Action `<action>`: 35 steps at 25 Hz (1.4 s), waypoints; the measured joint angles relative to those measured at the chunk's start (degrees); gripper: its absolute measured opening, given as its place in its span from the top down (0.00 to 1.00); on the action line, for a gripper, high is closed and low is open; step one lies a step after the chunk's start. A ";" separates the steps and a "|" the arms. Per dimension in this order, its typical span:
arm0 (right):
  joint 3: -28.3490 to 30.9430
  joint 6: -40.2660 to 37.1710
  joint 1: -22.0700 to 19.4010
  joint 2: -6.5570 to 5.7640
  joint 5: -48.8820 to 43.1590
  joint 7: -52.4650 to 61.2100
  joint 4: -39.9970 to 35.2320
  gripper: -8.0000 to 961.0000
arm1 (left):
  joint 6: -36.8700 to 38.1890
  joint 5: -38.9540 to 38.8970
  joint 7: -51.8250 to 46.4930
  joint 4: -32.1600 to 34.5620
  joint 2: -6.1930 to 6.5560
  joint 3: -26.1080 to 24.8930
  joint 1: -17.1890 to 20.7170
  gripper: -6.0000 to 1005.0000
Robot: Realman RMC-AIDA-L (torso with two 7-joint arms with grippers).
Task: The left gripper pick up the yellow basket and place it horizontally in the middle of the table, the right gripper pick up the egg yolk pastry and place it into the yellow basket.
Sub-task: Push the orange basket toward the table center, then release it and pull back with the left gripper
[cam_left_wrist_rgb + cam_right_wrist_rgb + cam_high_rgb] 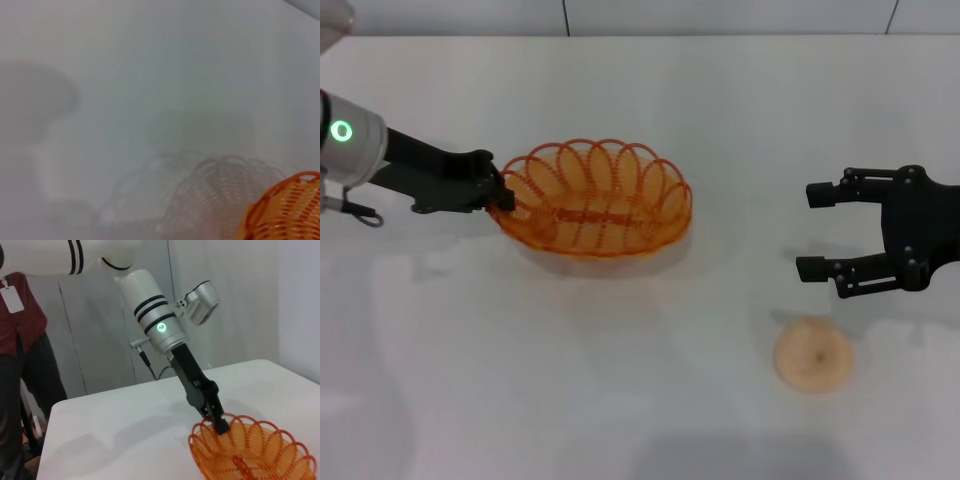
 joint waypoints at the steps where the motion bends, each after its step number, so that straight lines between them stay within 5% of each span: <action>1: 0.00 -0.11 0.00 0.00 0.00 0.00 -0.01 0.11 | -0.29 -0.09 0.18 -0.38 -0.14 0.00 -0.25 0.92; 14: 0.00 -1.10 0.06 0.00 0.00 -0.16 0.10 0.11 | -3.95 -0.75 1.49 -4.42 -1.48 0.00 -1.95 0.91; 35: -0.12 -1.85 0.09 0.00 0.00 -0.26 0.10 0.11 | -5.90 -1.79 2.01 -6.19 -1.88 0.00 -1.99 0.90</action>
